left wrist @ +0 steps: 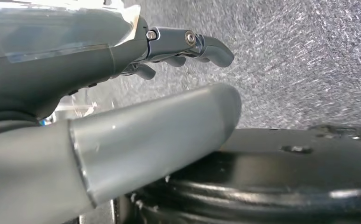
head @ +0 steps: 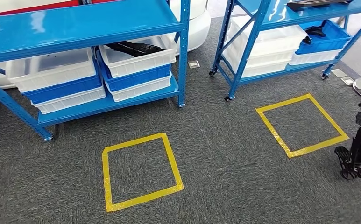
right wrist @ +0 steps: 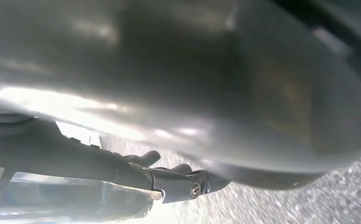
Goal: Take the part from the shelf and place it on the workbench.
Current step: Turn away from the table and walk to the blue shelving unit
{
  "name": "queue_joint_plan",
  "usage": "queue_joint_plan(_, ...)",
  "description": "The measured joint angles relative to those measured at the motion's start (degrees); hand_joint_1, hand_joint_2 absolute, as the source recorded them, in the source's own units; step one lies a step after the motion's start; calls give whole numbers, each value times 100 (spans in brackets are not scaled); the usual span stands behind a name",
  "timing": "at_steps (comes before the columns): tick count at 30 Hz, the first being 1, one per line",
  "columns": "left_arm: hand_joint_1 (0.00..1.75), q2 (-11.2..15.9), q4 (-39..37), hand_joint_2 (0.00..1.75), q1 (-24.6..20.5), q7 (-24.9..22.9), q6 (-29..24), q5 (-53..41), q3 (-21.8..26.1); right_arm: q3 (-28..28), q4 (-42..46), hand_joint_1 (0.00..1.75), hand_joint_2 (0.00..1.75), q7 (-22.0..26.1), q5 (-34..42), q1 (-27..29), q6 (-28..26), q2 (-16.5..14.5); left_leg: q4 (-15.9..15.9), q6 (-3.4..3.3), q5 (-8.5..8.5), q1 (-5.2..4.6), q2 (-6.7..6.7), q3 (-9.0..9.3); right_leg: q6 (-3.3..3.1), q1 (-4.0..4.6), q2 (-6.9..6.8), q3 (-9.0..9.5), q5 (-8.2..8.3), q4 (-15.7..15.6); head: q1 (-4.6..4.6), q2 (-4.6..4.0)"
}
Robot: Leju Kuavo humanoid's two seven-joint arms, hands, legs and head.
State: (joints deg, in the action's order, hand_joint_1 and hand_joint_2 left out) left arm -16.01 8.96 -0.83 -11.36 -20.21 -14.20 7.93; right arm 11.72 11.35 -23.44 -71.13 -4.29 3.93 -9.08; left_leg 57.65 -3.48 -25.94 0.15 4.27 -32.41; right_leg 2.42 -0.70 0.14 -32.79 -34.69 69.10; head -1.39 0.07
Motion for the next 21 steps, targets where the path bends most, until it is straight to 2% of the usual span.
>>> queue_joint_plan(1,0,-8,1,0,-6,15,-13,6,1,-16,-1,0,0,3,-20,6,7,8,1,8,0,2,82,3,34,-14,116,144,213,-414,7,0)
queue_joint_plan(2,0,-15,1,0,-12,30,-33,9,1,-30,-3,0,0,15,-36,12,16,14,18,27,-5,-10,155,-2,36,-28,245,251,386,-784,16,0)
queue_joint_plan(3,0,-19,1,0,-16,44,-55,11,1,-40,-5,0,0,27,-47,19,25,17,28,54,-7,-20,216,-17,19,-35,348,317,498,-1036,20,0)
queue_joint_plan(4,0,-21,2,0,-18,56,-71,16,1,-49,-8,0,0,42,-58,21,31,16,31,86,-6,-26,266,-37,-17,-34,413,333,544,-1149,22,0)
queue_joint_plan(6,0,-21,3,0,-19,108,-79,41,10,-70,-11,0,0,66,-84,4,38,3,25,157,10,-20,361,-72,-104,-29,327,354,571,-1177,19,0)
queue_joint_plan(7,0,-21,3,0,-19,140,-76,60,22,-81,-10,0,0,75,-98,-4,42,0,58,187,-12,-21,299,-95,-143,-36,267,371,585,-1186,13,0)
queue_joint_plan(8,0,-21,3,0,-20,176,-77,76,36,-92,-10,0,0,81,-111,-2,46,-4,171,217,-87,-24,165,-151,-179,-47,194,391,595,-1199,-10,0)
queue_joint_plan(10,0,-21,4,0,-20,239,-86,93,67,-107,-11,0,0,88,-126,27,51,1,735,269,-427,-25,-210,-417,-229,-42,32,403,589,-1211,-67,0)
queue_joint_plan(11,0,-21,5,0,-19,284,-89,93,79,-109,-11,0,0,90,-132,39,51,6,1128,293,-622,-16,-310,-611,-246,-30,-57,404,577,-1210,-92,0)
queue_joint_plan(12,0,-21,5,0,-16,344,-87,95,90,-109,-11,0,0,92,-138,47,52,14,1471,310,-757,-9,-352,-783,-258,-18,-145,405,567,-1209,-97,0)
queue_joint_plan(13,0,-21,5,0,-14,412,-85,98,99,-109,-11,0,0,92,-146,49,52,22,1645,319,-780,-7,-368,-871,-270,-10,-231,404,557,-1208,-100,0)
queue_joint_plan(14,0,-21,5,0,-12,479,-83,101,107,-110,-11,0,0,92,-154,49,53,30,1600,318,-690,-7,-386,-843,-278,-5,-313,408,543,-1208,-101,0)
queue_joint_plan(15,0,-21,5,0,-10,539,-82,103,115,-111,-11,0,0,92,-164,48,53,34,1323,306,-512,-8,-425,-689,-280,-2,-386,419,524,-1208,-101,0)
queue_joint_plan(16,0,-21,5,0,-9,586,-82,103,121,-113,-11,0,0,93,-176,46,54,36,912,283,-313,-13,-515,-458,-278,5,-450,440,503,-1209,-103,0)
queue_joint_plan(17,0,-21,5,0,-8,625,-82,102,125,-116,-11,0,0,96,-188,47,54,38,535,250,-185,-29,-635,-243,-260,26,-500,467,477,-1209,-101,0)
queue_joint_plan(18,0,-21,5,0,-10,656,-83,100,127,-120,-11,0,0,99,-198,48,55,42,258,215,-113,-45,-727,-87,-236,43,-537,492,455,-1209,-91,0)
queue_joint_plan(19,0,-21,6,0,-11,680,-84,99,127,-130,-11,0,0,102,-205,47,56,46,123,180,-105,-66,-784,-17,-213,59,-572,511,437,-1210,-83,0)
queue_joint_plan(20,0,-22,7,0,-12,695,-84,99,128,-140,-11,0,0,103,-207,45,56,49,98,148,-124,-87,-773,-17,-186,68,-610,528,424,-1217,-75,0)
queue_joint_plan(21,0,-22,7,0,-13,701,-85,99,128,-149,-11,0,0,103,-207,37,57,51,81,117,-112,-90,-708,-28,-162,72,-656,559,419,-1230,-70,0)
